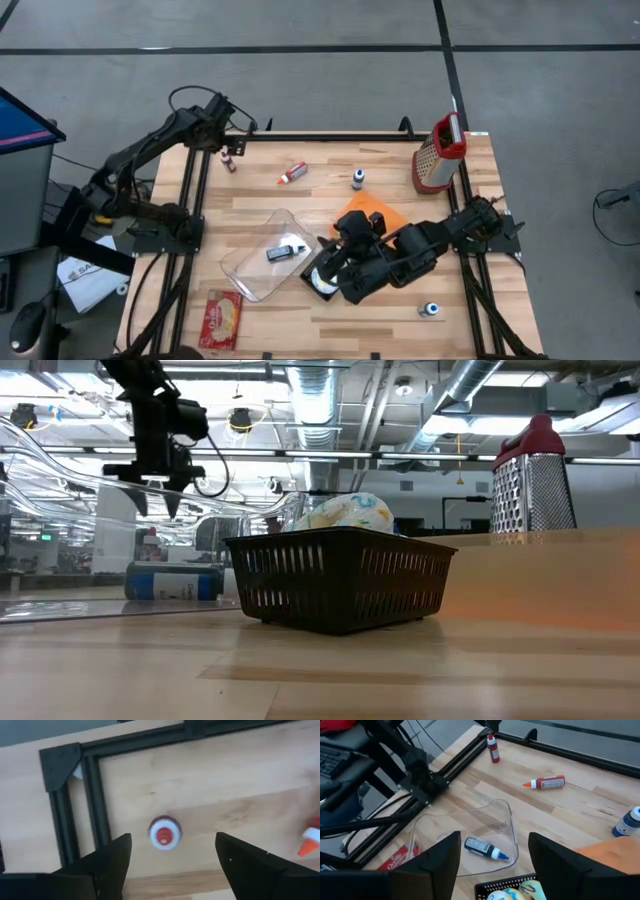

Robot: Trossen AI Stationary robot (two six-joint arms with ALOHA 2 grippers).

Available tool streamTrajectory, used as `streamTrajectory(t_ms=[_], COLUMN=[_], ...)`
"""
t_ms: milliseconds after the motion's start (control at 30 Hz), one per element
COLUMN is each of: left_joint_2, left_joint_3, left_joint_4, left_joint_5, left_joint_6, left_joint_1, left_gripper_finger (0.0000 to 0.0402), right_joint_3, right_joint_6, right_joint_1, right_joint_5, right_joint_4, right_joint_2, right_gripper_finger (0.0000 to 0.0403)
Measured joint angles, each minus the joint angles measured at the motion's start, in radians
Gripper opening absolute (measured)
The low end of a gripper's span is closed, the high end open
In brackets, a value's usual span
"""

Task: Pick & Place Food Item
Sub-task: Put the red food coloring bottle into the transparent bin

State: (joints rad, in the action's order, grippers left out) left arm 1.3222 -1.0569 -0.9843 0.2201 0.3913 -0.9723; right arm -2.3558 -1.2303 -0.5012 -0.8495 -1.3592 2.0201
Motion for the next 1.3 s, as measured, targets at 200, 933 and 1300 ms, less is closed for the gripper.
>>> streamTrajectory(t_ms=[200,933,1300], left_joint_2=[-0.025,-0.022,-0.016], left_joint_3=[0.059,0.158,0.158], left_joint_4=[0.045,0.192,0.185], left_joint_5=[-0.036,0.002,0.016], left_joint_6=[0.032,0.157,0.195], left_joint_1=[-0.002,-0.001,0.005], left_gripper_finger=[0.0289,0.0278,0.0228], right_joint_3=[0.0,0.0,0.0], right_joint_6=[-0.001,-0.031,-0.072], right_joint_1=[-0.004,-0.027,-0.056], right_joint_5=[-0.009,0.003,-0.014], right_joint_4=[0.006,0.015,0.013], right_joint_2=[0.0,0.0,0.0], right_gripper_finger=[0.0224,0.0224,0.0224])
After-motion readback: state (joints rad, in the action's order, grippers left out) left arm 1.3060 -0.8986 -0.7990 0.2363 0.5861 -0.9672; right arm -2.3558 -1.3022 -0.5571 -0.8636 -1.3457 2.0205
